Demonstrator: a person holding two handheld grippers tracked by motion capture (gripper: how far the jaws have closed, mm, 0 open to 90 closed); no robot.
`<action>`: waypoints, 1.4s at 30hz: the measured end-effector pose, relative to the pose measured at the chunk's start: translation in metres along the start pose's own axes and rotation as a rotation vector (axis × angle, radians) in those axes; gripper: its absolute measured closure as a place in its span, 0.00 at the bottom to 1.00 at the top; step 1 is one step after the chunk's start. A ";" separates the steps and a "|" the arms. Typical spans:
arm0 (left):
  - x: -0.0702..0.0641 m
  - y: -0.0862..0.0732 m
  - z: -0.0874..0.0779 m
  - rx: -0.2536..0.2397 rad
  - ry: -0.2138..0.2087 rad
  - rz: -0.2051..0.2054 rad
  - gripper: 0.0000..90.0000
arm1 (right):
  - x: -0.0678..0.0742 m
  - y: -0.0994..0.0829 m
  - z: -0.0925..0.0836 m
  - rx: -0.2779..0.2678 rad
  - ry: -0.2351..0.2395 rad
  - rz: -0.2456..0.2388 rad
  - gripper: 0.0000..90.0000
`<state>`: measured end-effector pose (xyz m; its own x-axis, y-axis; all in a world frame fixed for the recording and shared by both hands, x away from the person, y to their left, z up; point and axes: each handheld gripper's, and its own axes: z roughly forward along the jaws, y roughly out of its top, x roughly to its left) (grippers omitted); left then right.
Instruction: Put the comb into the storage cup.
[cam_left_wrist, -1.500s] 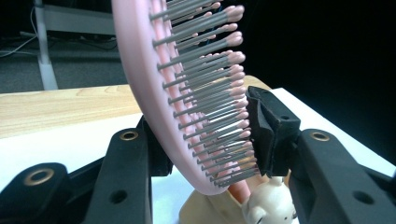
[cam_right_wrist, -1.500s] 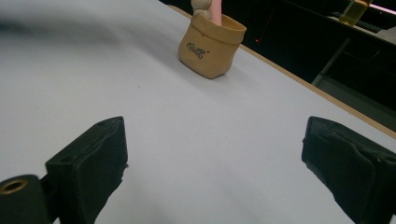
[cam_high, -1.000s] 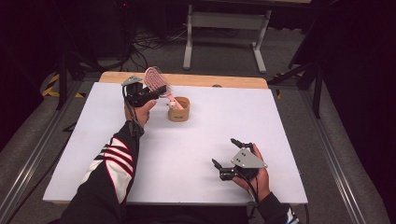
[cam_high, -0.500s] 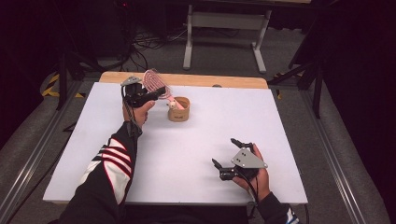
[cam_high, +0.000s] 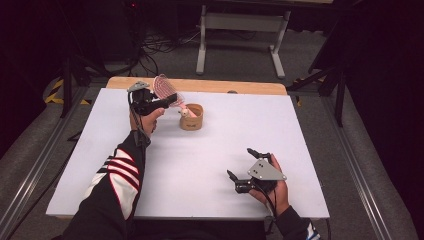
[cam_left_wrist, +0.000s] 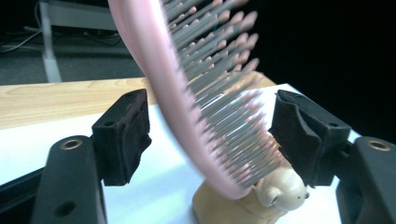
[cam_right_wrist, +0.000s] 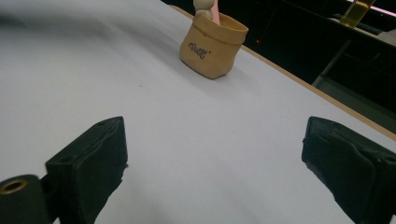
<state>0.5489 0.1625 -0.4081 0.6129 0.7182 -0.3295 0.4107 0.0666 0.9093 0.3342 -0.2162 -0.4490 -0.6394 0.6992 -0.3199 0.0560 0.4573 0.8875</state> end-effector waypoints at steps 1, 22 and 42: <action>0.000 0.001 -0.001 -0.010 -0.003 0.000 0.28 | 0.000 0.000 0.000 0.001 -0.001 0.002 0.08; -0.002 0.008 -0.011 -0.003 0.002 0.057 0.05 | 0.000 0.000 0.000 -0.003 -0.013 0.002 0.08; -0.010 0.016 -0.023 0.008 0.031 0.131 0.05 | -0.001 0.000 0.000 -0.006 -0.021 0.006 0.08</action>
<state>0.5342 0.1725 -0.3842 0.6406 0.7414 -0.1999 0.3340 -0.0346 0.9420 0.3347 -0.2167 -0.4482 -0.6226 0.7135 -0.3215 0.0554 0.4500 0.8913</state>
